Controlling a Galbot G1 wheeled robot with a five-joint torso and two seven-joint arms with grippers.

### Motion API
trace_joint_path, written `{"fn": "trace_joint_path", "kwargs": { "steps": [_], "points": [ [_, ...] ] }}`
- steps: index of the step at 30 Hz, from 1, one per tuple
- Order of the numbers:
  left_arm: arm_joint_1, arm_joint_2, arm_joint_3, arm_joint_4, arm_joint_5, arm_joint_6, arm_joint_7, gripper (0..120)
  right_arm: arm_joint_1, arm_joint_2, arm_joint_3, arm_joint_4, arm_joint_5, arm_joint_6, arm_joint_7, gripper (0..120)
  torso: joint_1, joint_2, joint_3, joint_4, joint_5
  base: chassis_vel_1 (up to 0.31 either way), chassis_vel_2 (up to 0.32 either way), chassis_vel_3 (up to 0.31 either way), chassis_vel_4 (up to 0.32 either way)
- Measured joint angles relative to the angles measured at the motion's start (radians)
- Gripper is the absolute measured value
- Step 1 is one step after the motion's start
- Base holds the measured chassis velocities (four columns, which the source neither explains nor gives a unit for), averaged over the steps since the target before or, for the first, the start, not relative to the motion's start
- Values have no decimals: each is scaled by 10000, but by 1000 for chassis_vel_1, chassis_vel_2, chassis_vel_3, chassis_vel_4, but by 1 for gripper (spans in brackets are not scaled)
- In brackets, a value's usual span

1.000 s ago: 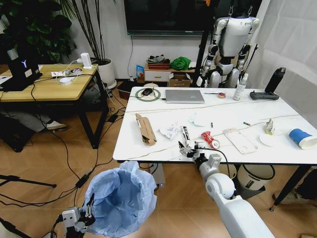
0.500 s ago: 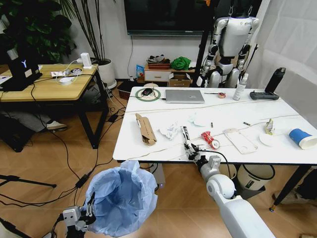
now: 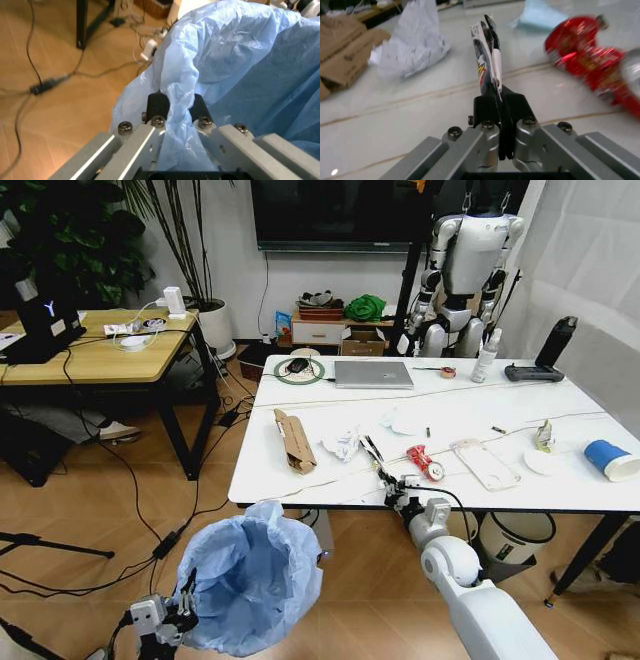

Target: Pick up the trash bin and place the trash from the table into it.

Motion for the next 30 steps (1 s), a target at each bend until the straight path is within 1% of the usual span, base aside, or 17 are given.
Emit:
{"fn": "trace_joint_path", "kwargs": {
  "steps": [2, 4, 6, 7, 8, 12, 14, 15, 16, 18, 19, 22, 23, 26, 28, 30],
  "points": [
    [0, -5, 80, 24, -47, 69, -66, 0, -350, -262, 476, 623, 472, 435, -312, 0, -1, 0, 0, -1, 1, 0, 0, 0, 0],
    [-14, -8, 184, 76, -50, 101, -99, 0, -647, -636, 738, 1322, 1413, 1001, -893, 0, -2, 0, -2, 0, 2, 0, 0, 0, 0],
    [-46, -7, 255, 103, -18, 131, -132, 0, -838, -1065, 686, 1936, 2283, 1453, -1570, 0, -3, 0, -2, -1, -1, 0, 0, 0, 0],
    [-46, -7, 255, 103, -18, 131, -132, 0, -838, -1065, 686, 1936, 2283, 1453, -1570, 0, -3, 0, -2, -1, -1, 0, 0, 0, 0],
    [-69, -3, 289, 102, 6, 158, -165, 0, -900, -1375, 439, 2306, 2633, 1699, -1984, 0, -2, 1, -2, 0, -3, 0, 0, 0, 0],
    [-90, 105, 336, 17, 51, 273, -267, 0, -679, -2055, -1020, 3052, 3226, 2215, -2791, 0, -3, 0, -2, 1, -3, 0, 0, 0, 0],
    [-46, 290, 315, -70, 57, 329, -296, 0, -56, -2386, -2367, 3206, 3473, 2603, -3214, 0, -3, 0, -2, 3, -1, 0, 0, 0, 0],
    [-46, 290, 315, -70, 57, 329, -296, 0, -56, -2386, -2367, 3206, 3473, 2603, -3214, 0, -3, 0, -2, 3, -1, 0, 0, 0, 0],
    [-34, 339, 297, -85, 58, 339, -299, 0, 126, -2443, -2674, 3209, 3517, 2688, -3296, 0, -3, 0, -2, 3, -3, 0, 0, 0, 0],
    [7, 497, 217, -138, 77, 361, -300, 0, 657, -2557, -3551, 3189, 3602, 2903, -3514, 0, -3, 0, -2, 4, -4, 0, 0, 0, 0],
    [26, 570, 142, -193, 92, 378, -299, 0, 1103, -2579, -4281, 3088, 3649, 3101, -3721, 0, -3, -1, -2, 4, -4, 0, 0, 0, 0],
    [44, 698, -22, -438, 101, 473, -295, 0, 2324, -2422, -6255, 2525, 3794, 3589, -4253, 0, -2, -2, -1, 4, -4, 0, 0, 0, 0],
    [44, 698, -22, -438, 101, 473, -295, 0, 2324, -2422, -6255, 2525, 3794, 3589, -4253, 0, -2, -2, -1, 4, -4, 0, 0, 0, 0],
    [5, 662, -94, -455, 147, 501, -296, 0, 3199, -1980, -7534, 2026, 3631, 3735, -4322, 0, -2, -3, -1, 3, -5, 0, 0, 0, 0],
    [-16, 535, -104, -445, 192, 501, -296, 0, 3634, -1569, -8115, 1822, 3534, 3697, -4231, 0, -2, -2, -2, 5, -4, 0, 0, 0, 0],
    [-23, 477, -103, -445, 226, 501, -297, 0, 3773, -1450, -8312, 1741, 3457, 3669, -4174, 0, -2, -3, -2, 6, -5, 0, 0, 0, 0]
  ]
}}
